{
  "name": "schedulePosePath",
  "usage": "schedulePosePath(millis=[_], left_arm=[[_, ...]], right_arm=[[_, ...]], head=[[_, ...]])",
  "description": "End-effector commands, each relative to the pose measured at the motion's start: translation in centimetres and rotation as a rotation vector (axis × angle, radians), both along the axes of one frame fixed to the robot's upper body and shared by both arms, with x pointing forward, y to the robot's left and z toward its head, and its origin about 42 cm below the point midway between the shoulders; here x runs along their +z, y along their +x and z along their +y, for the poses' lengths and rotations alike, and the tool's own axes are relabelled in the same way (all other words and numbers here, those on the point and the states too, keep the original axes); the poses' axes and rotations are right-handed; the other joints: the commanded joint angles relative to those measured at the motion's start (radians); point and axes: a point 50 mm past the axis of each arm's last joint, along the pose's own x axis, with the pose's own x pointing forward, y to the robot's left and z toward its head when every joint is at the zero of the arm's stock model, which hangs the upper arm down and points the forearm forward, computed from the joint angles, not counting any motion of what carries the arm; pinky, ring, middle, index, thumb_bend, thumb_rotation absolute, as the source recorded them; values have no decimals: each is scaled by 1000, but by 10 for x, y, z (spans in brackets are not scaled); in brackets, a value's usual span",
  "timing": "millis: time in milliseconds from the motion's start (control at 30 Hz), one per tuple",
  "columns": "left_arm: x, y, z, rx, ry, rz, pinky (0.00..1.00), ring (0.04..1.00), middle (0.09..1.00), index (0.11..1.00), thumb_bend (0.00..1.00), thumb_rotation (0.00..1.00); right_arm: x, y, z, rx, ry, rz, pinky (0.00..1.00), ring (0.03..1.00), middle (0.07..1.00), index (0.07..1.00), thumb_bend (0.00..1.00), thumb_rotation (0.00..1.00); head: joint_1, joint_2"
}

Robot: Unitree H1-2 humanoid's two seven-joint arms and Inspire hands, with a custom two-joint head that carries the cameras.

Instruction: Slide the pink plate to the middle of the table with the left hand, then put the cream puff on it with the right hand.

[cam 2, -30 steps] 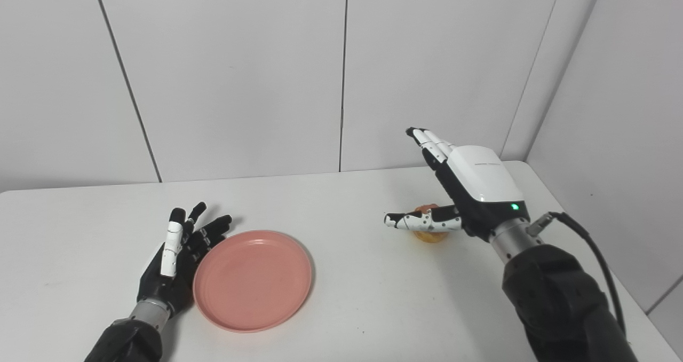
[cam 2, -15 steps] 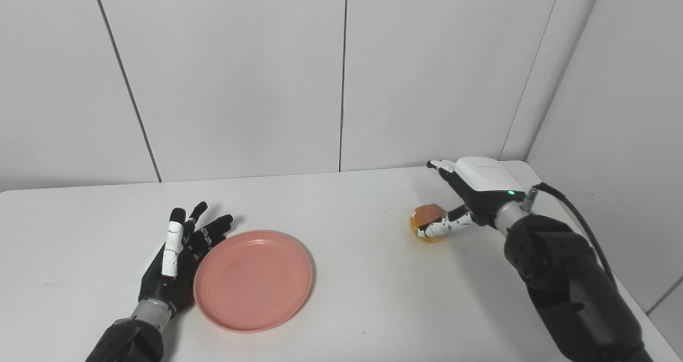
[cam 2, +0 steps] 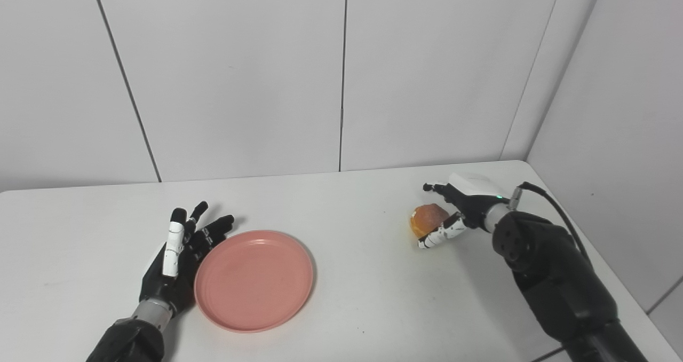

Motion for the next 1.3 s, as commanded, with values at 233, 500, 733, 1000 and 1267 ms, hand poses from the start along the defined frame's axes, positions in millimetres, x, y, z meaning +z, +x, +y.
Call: schedulePosePath(millis=[233,500,733,1000,1267], left_arm=[[6,2,-4,-27,5,-34,994,879,778,996,979,897],[5,0,-5,-38,14,-31,989,884,785,997,974,908],[5,-1,-6,-45,26,-29,993,885,786,998,978,917],[5,-3,-6,-53,22,-24,996,879,774,994,975,914],[4,-5,-6,-53,22,-22,985,875,772,998,970,915]], right_arm=[[24,4,-3,1,4,-95,622,865,943,907,1000,431],[17,6,-3,14,-40,-122,617,859,935,901,1000,431],[8,9,-2,2,-54,-109,630,858,921,871,1000,379],[-1,14,-5,-8,-113,-65,686,853,908,861,1000,339],[-2,20,-7,-19,-98,-53,714,861,908,845,1000,305]], head=[[6,0],[12,3],[14,5],[18,12],[25,14]])
